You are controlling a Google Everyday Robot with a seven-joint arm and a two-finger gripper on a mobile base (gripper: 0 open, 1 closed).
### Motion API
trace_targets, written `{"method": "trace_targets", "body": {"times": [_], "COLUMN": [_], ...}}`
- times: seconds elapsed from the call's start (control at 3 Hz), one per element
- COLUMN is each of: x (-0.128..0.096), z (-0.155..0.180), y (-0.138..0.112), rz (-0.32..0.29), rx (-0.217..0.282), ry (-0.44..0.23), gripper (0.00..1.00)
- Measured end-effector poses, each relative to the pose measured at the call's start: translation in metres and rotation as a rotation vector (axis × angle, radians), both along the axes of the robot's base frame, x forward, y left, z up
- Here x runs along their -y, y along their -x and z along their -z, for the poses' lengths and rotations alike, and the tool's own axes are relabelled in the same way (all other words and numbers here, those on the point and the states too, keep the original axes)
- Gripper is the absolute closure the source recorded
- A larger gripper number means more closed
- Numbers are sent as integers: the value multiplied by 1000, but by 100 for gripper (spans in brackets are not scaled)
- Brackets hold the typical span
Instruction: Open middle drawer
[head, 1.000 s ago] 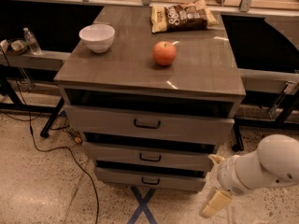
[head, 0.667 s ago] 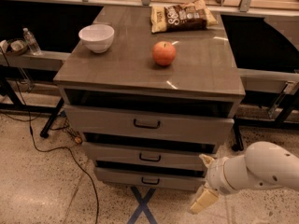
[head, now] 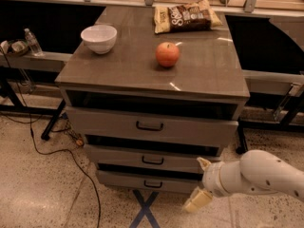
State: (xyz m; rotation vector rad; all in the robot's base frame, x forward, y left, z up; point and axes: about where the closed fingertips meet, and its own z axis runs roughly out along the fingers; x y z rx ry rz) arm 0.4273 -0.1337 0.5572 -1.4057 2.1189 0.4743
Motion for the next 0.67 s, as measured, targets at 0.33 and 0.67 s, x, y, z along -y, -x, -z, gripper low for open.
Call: {"method": "trace_targets", "body": {"times": [0.33,0.67], "x": [-11,-11], "z": [36,58], "y": [-34,-56], "rz": [44,74], "rx": [53,81], "ry": [-20,-17], "gripper": [0,0]}}
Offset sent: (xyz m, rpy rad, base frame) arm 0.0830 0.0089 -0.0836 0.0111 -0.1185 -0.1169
